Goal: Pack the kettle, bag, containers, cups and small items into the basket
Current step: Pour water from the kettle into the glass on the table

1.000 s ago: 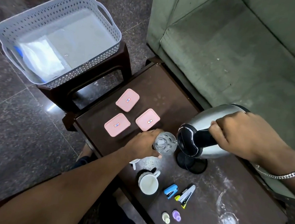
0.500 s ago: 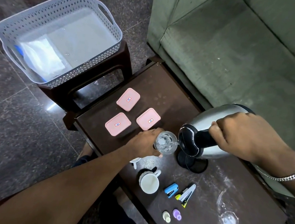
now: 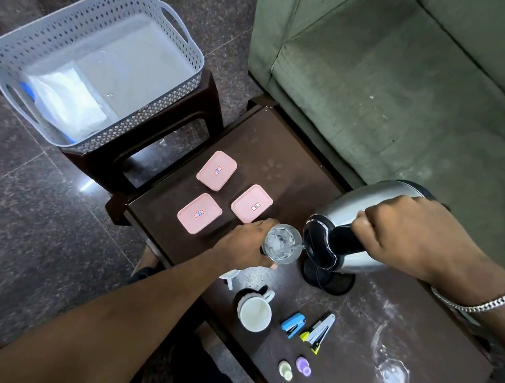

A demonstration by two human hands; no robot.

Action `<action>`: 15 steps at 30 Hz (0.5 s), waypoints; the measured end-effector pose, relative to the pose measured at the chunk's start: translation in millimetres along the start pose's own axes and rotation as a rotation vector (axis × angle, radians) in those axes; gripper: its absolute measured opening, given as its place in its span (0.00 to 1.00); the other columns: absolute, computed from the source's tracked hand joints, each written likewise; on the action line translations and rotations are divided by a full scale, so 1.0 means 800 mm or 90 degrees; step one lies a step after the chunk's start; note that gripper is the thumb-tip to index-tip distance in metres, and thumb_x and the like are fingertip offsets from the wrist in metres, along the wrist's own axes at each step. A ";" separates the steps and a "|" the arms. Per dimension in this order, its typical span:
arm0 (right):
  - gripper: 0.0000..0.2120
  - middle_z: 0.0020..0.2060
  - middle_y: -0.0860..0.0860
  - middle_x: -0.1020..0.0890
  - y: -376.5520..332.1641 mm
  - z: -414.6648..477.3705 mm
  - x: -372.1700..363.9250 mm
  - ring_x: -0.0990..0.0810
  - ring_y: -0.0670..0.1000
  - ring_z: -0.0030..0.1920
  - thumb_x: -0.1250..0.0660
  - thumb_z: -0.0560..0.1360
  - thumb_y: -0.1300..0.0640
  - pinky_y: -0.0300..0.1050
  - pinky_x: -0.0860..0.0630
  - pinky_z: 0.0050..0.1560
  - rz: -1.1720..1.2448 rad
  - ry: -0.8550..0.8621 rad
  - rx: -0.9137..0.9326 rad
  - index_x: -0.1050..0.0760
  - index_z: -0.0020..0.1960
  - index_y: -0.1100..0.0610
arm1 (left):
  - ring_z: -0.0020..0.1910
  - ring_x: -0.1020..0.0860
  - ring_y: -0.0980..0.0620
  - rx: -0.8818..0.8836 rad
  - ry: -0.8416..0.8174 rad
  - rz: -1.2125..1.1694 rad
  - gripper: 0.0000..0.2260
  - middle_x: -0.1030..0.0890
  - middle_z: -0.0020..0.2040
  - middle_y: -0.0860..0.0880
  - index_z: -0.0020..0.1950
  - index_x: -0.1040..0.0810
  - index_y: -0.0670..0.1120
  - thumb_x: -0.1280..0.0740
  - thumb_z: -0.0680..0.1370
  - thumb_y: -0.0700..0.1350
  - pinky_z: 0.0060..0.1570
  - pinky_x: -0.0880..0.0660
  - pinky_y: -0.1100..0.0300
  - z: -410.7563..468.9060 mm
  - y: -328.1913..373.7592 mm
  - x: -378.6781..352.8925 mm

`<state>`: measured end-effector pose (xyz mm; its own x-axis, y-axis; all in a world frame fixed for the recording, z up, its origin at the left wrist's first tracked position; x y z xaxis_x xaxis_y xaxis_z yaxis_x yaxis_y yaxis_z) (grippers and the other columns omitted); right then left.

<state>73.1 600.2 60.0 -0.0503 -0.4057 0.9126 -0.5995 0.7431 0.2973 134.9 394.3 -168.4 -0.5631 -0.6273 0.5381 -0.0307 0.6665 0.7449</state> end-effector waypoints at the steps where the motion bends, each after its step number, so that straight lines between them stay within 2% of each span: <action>1: 0.23 0.23 0.51 0.24 -0.001 0.000 -0.001 0.28 0.57 0.25 0.50 0.76 0.45 0.42 0.43 0.27 0.000 0.000 -0.001 0.31 0.29 0.55 | 0.59 0.19 0.47 -0.003 -0.001 0.001 0.35 0.19 0.63 0.54 0.67 0.31 0.54 0.19 0.65 0.56 0.59 0.22 0.46 0.000 0.000 0.000; 4: 0.24 0.22 0.51 0.25 -0.003 0.000 -0.005 0.29 0.57 0.24 0.53 0.75 0.44 0.41 0.45 0.26 0.003 0.002 -0.007 0.31 0.28 0.56 | 0.59 0.19 0.47 -0.007 -0.003 0.005 0.35 0.19 0.63 0.53 0.67 0.31 0.53 0.19 0.66 0.56 0.59 0.22 0.46 0.001 0.001 0.002; 9: 0.22 0.21 0.50 0.33 -0.005 0.001 -0.006 0.32 0.57 0.23 0.52 0.74 0.44 0.40 0.48 0.27 0.016 -0.004 -0.020 0.40 0.26 0.54 | 0.59 0.19 0.47 -0.004 -0.005 0.006 0.35 0.19 0.64 0.53 0.68 0.30 0.53 0.18 0.66 0.56 0.59 0.21 0.46 0.000 0.001 0.001; 15: 0.22 0.22 0.49 0.36 -0.004 0.003 -0.003 0.33 0.58 0.24 0.54 0.75 0.44 0.42 0.45 0.28 0.015 -0.017 -0.028 0.43 0.26 0.54 | 0.60 0.19 0.45 0.001 -0.011 0.013 0.35 0.19 0.64 0.52 0.68 0.31 0.52 0.19 0.66 0.56 0.59 0.22 0.45 0.001 0.002 0.002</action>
<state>73.7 597.3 56.5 -0.0860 -0.4018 0.9117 -0.5619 0.7752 0.2887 133.0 394.5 -166.9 -0.5776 -0.6068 0.5461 -0.0207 0.6796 0.7332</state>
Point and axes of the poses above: each hand's wrist, its own z-axis towards the middle knuckle, its own x-axis out of the back of the hand, y = z × x, the point moved 2 cm from there along z, towards the middle knuckle
